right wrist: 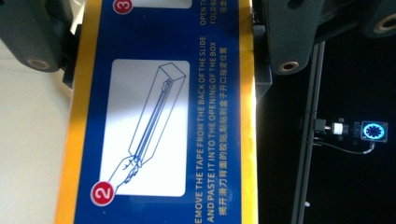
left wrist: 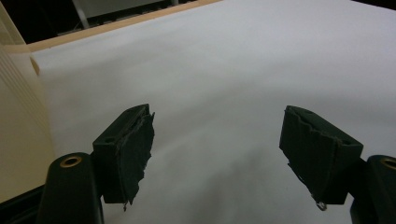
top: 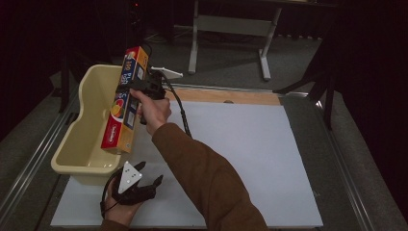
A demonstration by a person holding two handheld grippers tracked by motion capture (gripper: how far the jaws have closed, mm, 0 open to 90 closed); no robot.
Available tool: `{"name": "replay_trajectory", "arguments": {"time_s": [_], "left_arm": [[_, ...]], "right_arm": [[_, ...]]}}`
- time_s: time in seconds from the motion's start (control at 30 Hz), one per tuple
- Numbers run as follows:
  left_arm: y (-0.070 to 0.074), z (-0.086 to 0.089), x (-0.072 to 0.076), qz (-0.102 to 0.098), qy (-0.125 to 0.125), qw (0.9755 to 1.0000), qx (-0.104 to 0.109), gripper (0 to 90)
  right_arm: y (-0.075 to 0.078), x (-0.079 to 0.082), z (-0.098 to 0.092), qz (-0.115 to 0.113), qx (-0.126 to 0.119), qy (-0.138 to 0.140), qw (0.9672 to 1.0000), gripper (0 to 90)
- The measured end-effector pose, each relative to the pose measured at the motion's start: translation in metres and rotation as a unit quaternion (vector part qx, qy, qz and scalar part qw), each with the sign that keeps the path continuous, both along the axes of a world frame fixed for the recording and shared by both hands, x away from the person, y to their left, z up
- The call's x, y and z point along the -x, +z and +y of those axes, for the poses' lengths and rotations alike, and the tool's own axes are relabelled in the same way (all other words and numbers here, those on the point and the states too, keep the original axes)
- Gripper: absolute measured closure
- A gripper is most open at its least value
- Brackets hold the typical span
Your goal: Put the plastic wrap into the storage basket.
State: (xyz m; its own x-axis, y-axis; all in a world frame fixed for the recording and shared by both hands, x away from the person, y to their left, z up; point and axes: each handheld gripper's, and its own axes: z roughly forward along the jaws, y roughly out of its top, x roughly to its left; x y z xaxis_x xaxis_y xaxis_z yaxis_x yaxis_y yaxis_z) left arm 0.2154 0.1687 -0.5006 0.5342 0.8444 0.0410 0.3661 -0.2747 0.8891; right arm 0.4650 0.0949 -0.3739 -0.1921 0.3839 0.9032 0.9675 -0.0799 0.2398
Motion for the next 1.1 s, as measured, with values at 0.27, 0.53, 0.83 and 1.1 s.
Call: {"name": "replay_trajectory", "arguments": {"time_s": [0.27,0.53,0.83,1.1], "left_arm": [[0.001,0.003,0.001,-0.002,0.003,1.0,0.005,25.7],[0.001,0.006,0.001,-0.001,0.008,0.9999,0.008,25.7],[0.001,0.006,0.002,-0.001,0.01,0.9999,0.007,25.7],[0.001,0.007,0.002,-0.002,0.012,0.9998,0.012,25.6]], "right_arm": [[-0.006,0.008,0.018,0.001,-0.006,-0.003,1.0,39.4],[-0.021,0.01,0.033,-0.006,0.005,-0.003,1.0,39.2],[-0.025,0.023,0.039,-0.012,0.025,-0.007,0.9996,39.2],[-0.036,0.029,0.046,0.006,0.046,-0.018,0.9988,39.0]]}}
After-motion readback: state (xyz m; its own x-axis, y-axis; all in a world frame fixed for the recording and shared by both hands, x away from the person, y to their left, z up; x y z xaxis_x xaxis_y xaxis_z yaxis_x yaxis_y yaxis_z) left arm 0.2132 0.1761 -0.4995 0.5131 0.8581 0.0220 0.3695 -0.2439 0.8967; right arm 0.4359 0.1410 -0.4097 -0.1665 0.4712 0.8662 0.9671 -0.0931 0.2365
